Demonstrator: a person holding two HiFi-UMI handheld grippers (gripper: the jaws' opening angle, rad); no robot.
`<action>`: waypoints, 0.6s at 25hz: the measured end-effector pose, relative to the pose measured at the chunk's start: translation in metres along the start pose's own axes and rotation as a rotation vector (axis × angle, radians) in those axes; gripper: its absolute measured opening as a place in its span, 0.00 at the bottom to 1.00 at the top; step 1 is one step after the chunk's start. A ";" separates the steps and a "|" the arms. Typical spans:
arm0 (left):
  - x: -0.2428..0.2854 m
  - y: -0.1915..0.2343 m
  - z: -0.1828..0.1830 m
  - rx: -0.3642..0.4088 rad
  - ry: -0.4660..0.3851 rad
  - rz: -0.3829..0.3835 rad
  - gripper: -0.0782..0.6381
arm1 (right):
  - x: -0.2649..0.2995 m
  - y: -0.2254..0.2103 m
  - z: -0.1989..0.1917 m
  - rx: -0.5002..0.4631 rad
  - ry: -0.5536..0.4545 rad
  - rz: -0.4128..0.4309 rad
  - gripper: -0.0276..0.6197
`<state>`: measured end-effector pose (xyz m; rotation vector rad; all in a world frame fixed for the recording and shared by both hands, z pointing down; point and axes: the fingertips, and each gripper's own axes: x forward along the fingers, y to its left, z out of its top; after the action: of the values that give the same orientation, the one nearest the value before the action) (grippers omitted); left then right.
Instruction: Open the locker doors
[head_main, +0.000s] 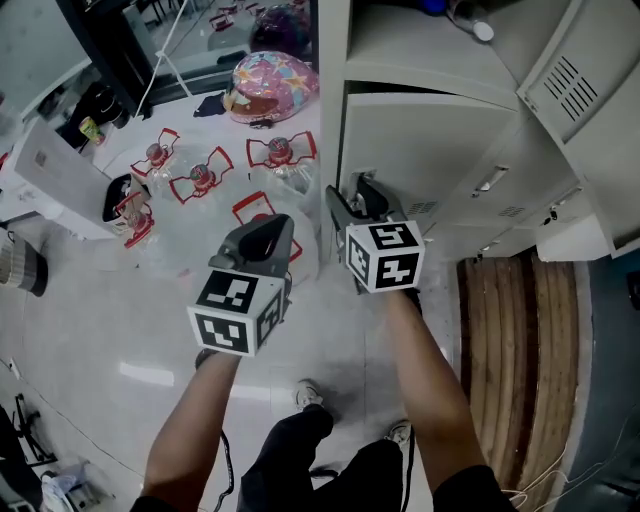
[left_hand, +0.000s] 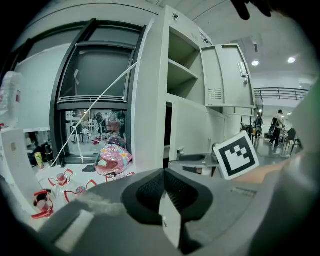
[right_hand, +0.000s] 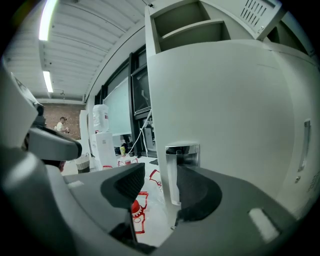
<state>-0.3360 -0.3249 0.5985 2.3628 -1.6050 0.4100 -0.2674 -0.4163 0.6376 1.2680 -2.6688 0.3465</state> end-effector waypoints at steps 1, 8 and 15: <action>-0.003 -0.003 -0.001 -0.006 0.000 0.004 0.12 | -0.004 0.001 -0.001 0.003 0.003 0.003 0.36; -0.023 -0.030 -0.008 -0.050 0.003 0.037 0.12 | -0.037 0.008 -0.010 0.007 0.022 0.038 0.35; -0.043 -0.065 -0.014 -0.073 -0.001 0.067 0.11 | -0.076 0.009 -0.020 0.020 0.037 0.070 0.34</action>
<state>-0.2916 -0.2592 0.5920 2.2608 -1.6744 0.3575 -0.2257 -0.3490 0.6370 1.1642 -2.6902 0.4033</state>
